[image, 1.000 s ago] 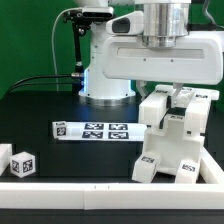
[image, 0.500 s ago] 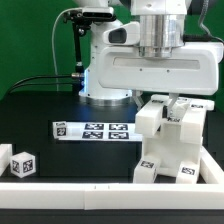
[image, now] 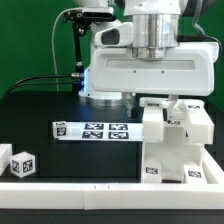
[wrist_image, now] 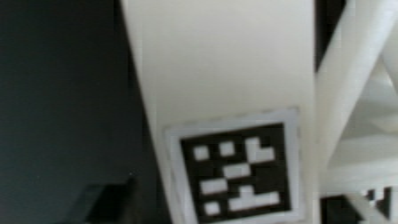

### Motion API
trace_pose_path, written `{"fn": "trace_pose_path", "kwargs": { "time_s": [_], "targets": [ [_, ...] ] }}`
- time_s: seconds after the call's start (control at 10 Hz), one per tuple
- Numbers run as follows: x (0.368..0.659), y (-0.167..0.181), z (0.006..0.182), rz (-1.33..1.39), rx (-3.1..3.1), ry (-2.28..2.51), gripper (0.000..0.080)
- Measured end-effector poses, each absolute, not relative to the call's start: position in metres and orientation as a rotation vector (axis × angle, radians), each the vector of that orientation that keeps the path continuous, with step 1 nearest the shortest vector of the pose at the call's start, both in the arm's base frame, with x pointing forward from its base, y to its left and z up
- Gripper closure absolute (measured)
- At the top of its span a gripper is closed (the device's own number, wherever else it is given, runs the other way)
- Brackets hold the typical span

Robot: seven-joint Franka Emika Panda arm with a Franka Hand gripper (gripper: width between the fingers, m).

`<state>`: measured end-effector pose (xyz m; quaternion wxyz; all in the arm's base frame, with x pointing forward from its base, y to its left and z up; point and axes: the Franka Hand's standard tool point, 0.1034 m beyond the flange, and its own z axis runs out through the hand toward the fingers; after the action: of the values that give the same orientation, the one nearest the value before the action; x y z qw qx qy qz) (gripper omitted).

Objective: Assemble chair

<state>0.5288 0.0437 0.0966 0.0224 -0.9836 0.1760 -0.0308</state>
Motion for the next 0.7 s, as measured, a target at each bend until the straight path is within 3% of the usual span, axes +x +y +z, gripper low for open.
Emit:
{"fn": "trace_pose_path", "kwargs": {
  "time_s": [0.1,0.2,0.3,0.7],
  "targets": [
    [0.530,0.045,0.097,-0.094,-3.045,0.548,0.0301],
    [0.530,0.045,0.097,-0.094,-3.044,0.548,0.0180],
    [0.531,0.044,0.098,-0.093,-3.043,0.550,0.0156],
    [0.536,0.041,0.111,-0.069,-3.043,0.524,0.0150]
  ]
}}
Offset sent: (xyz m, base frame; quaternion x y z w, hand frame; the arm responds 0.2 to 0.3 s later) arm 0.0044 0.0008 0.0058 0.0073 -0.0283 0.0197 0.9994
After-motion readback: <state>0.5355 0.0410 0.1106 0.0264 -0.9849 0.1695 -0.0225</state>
